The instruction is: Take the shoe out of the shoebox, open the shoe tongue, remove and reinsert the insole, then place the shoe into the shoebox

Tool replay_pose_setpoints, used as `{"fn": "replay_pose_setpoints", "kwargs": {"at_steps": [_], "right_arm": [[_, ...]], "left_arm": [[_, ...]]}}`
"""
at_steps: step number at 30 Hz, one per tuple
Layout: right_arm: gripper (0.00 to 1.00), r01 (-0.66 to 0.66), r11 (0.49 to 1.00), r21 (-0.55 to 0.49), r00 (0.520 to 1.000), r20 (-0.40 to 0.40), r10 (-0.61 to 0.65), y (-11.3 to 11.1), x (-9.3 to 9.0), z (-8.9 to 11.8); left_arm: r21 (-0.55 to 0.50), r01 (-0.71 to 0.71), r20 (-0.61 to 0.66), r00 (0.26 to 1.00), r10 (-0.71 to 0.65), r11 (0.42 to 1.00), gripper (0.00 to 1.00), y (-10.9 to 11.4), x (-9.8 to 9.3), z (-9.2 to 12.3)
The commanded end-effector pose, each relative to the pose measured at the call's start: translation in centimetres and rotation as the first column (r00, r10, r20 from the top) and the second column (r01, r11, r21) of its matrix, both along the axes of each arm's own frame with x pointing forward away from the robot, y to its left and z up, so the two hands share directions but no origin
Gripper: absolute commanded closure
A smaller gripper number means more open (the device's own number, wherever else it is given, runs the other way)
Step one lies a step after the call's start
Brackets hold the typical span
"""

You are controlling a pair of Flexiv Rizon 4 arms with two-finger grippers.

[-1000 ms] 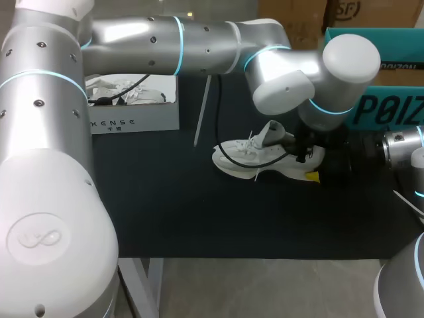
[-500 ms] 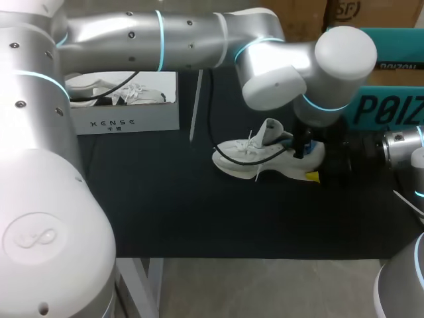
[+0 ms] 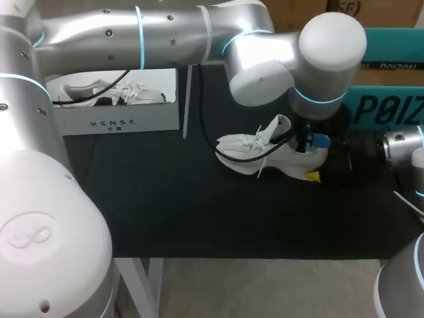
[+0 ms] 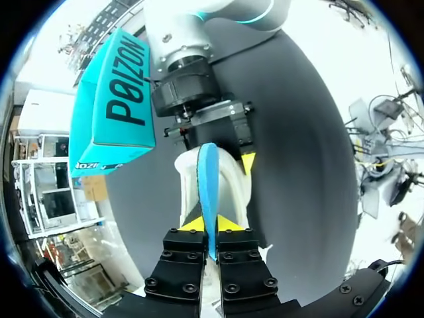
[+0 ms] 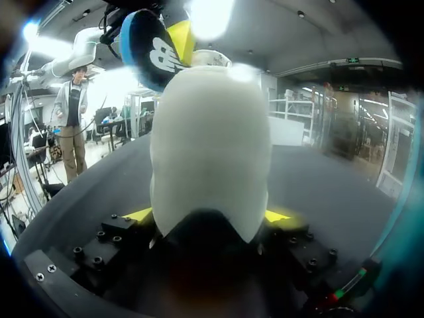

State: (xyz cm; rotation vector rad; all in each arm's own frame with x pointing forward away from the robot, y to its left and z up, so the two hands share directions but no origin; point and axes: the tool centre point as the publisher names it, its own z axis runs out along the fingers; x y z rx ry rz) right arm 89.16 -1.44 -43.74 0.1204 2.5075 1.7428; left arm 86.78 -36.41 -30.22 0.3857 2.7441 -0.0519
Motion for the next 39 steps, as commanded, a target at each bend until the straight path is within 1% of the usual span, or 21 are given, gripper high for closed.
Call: {"fn": "replay_pose_setpoints", "kwargs": {"at_steps": [1, 5, 7, 9, 10, 14, 19, 22, 23, 27, 31, 32, 34, 37, 38, 39], "right_arm": [[1.0, 0.0, 1.0, -0.002, 1.0, -0.002, 0.0, 0.4, 0.2, -0.8], [1.0, 0.0, 1.0, -0.002, 1.0, -0.002, 0.0, 0.4, 0.2, -0.8], [1.0, 0.0, 1.0, -0.002, 1.0, -0.002, 0.0, 0.4, 0.2, -0.8], [1.0, 0.0, 1.0, -0.002, 1.0, -0.002, 0.0, 0.4, 0.2, -0.8], [1.0, 0.0, 1.0, -0.002, 1.0, -0.002, 0.0, 0.4, 0.2, -0.8], [1.0, 0.0, 1.0, -0.002, 1.0, -0.002, 0.0, 0.4, 0.2, -0.8], [1.0, 0.0, 1.0, -0.002, 1.0, -0.002, 0.0, 0.4, 0.2, -0.8], [1.0, 0.0, 1.0, -0.002, 1.0, -0.002, 0.0, 0.4, 0.2, -0.8], [1.0, 0.0, 1.0, -0.002, 1.0, -0.002, 0.0, 0.4, 0.2, -0.8], [1.0, 0.0, 1.0, -0.002, 1.0, -0.002, 0.0, 0.4, 0.2, -0.8], [1.0, 0.0, 1.0, -0.002, 1.0, -0.002, 0.0, 0.4, 0.2, -0.8], [1.0, 0.0, 1.0, -0.002, 1.0, -0.002, 0.0, 0.4, 0.2, -0.8], [1.0, 0.0, 1.0, -0.002, 1.0, -0.002, 0.0, 0.4, 0.2, -0.8], [1.0, 0.0, 1.0, -0.002, 1.0, -0.002, 0.0, 0.4, 0.2, -0.8], [1.0, 0.0, 1.0, -0.002, 1.0, -0.002, 0.0, 0.4, 0.2, -0.8], [1.0, 0.0, 1.0, -0.002, 1.0, -0.002, 0.0, 0.4, 0.2, -0.8]], "left_arm": [[0.0, -0.006, -0.019, 1.0, 0.006, 1.0, 1.0, 0.3, -0.3, -0.2], [-0.003, -0.004, -0.036, 0.999, 0.004, 1.0, 1.0, 0.2, -0.4, -0.8], [-0.003, 0.005, -0.042, 0.999, -0.005, 1.0, 1.0, -0.5, -0.4, -1.1], [-0.003, 0.007, -0.04, 0.999, -0.007, 1.0, 1.0, -0.7, -0.4, -1.2], [-0.002, 0.018, -0.024, 1.0, -0.018, 1.0, 1.0, -1.8, -0.3, -1.5], [-0.021, 0.049, -0.015, 0.999, -0.049, 0.999, 1.0, -3.9, -0.1, -1.6], [-0.077, 0.112, 0.015, 0.994, -0.111, 0.991, 1.0, -7.1, -0.5, -0.6], [-0.136, 0.16, 0.041, 0.987, -0.156, 0.978, 1.0, -8.7, -1.2, 0.5], [-0.138, 0.176, 0.056, 0.984, -0.17, 0.975, 1.0, -9.3, -1.5, 0.9], [-0.213, 0.244, 0.079, 0.969, -0.232, 0.946, 1.0, -11.2, -3.0, 2.9], [-0.31, 0.304, 0.075, 0.952, -0.296, 0.901, 1.0, -12.5, -4.6, 5.3], [-0.317, 0.31, 0.076, 0.95, -0.302, 0.896, 1.0, -12.5, -4.7, 5.6], [-0.398, 0.342, 0.05, 0.935, -0.352, 0.852, 1.0, -13.1, -5.6, 7.6], [-0.488, 0.381, 0.002, 0.9, -0.436, 0.785, 1.0, -13.6, -6.2, 10.4], [-0.537, 0.394, -0.01, 0.881, -0.472, 0.746, 1.0, -13.8, -6.4, 11.3], [-0.556, 0.402, -0.018, 0.869, -0.494, 0.727, 1.0, -13.8, -6.5, 12.1]]}}
